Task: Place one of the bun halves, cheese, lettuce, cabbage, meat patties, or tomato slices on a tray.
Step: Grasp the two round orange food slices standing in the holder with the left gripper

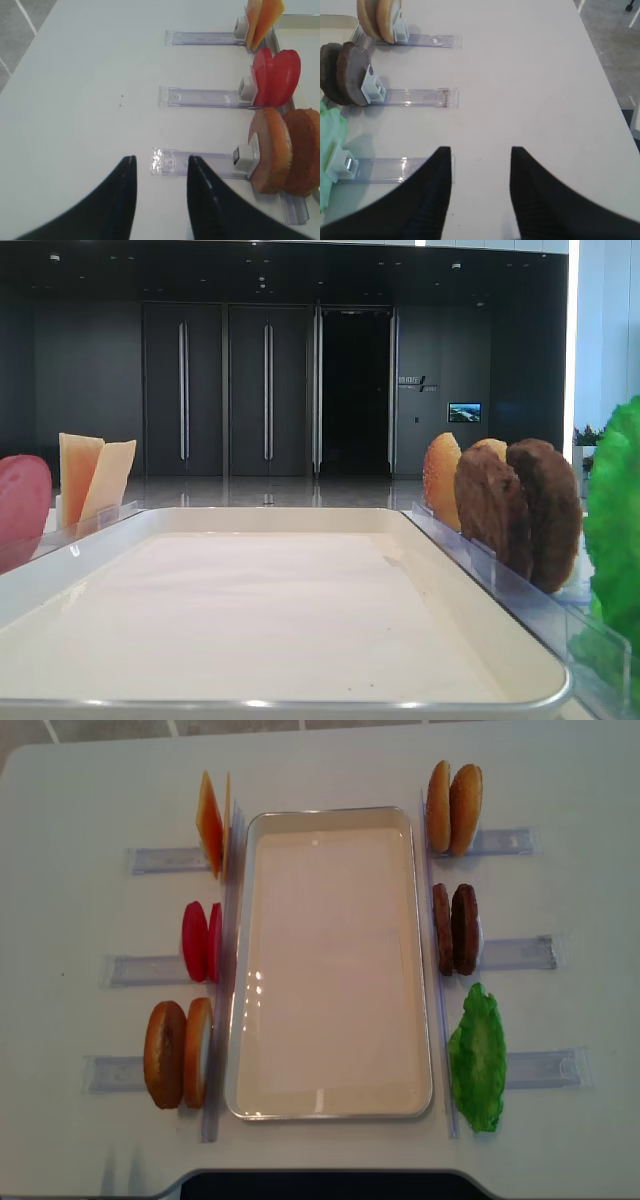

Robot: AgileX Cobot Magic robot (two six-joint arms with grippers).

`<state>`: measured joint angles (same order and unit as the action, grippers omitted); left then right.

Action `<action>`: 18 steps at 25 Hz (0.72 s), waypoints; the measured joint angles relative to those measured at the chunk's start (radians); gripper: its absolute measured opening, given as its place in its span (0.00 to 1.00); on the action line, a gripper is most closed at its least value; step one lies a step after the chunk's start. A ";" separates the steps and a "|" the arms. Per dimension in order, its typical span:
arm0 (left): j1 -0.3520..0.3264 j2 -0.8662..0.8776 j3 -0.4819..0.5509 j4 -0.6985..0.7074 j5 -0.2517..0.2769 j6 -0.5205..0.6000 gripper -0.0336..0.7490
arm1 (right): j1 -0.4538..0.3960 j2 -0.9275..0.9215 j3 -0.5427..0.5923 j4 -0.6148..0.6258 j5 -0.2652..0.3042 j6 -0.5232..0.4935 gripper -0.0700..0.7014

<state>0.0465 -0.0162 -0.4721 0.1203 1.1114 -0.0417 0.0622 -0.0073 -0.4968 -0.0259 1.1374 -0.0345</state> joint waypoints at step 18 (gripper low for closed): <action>0.000 0.000 0.000 0.001 0.001 0.000 0.36 | 0.000 0.000 0.000 0.000 0.000 0.000 0.48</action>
<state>0.0465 -0.0162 -0.4721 0.1211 1.1123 -0.0417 0.0622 -0.0073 -0.4968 -0.0259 1.1374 -0.0345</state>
